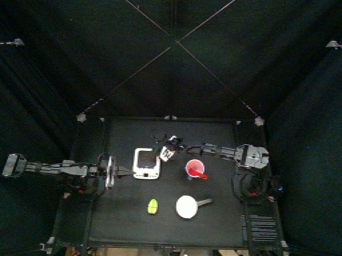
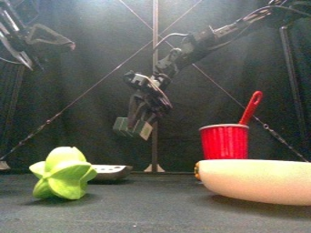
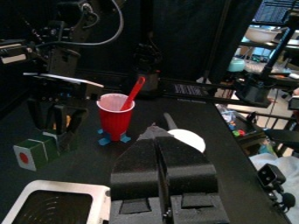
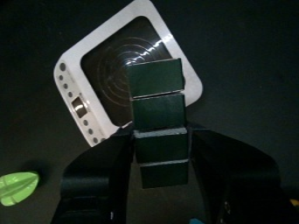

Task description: Place sushi roll on stove

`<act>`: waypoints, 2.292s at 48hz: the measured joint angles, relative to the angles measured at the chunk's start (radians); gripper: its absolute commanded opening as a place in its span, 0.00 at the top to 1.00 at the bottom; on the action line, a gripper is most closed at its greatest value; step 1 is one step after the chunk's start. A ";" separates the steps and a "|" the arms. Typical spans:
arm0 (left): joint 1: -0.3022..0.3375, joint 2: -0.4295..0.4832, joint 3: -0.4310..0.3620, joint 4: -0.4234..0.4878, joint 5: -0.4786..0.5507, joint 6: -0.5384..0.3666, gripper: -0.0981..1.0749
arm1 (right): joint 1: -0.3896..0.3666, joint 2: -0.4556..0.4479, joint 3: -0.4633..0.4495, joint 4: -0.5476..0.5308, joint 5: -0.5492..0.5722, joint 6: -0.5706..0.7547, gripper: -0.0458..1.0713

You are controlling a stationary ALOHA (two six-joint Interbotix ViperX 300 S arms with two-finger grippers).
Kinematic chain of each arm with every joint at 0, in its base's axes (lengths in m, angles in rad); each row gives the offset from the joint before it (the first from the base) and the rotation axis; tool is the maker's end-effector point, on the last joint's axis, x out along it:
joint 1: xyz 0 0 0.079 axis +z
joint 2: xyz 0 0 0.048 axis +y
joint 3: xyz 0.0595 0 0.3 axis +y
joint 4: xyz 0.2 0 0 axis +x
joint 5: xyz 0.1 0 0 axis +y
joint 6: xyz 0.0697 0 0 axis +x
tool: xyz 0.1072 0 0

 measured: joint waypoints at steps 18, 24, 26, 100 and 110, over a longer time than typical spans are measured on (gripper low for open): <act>0.000 0.000 0.000 0.000 0.003 0.000 0.92 | 0.038 0.011 0.000 0.003 -0.058 0.054 0.49; 0.000 0.000 0.000 0.000 0.005 0.002 0.92 | 0.048 0.029 0.000 0.002 -0.071 0.066 0.49; 0.000 0.000 0.000 0.000 0.005 0.000 0.92 | 0.048 0.035 0.000 0.000 -0.074 0.067 0.49; -0.002 0.000 0.008 0.000 0.005 0.000 0.92 | 0.087 0.210 -0.118 -0.120 -0.118 0.118 0.47; -0.002 0.000 0.009 0.000 0.006 0.000 0.92 | 0.087 0.213 -0.118 -0.121 -0.124 0.118 0.40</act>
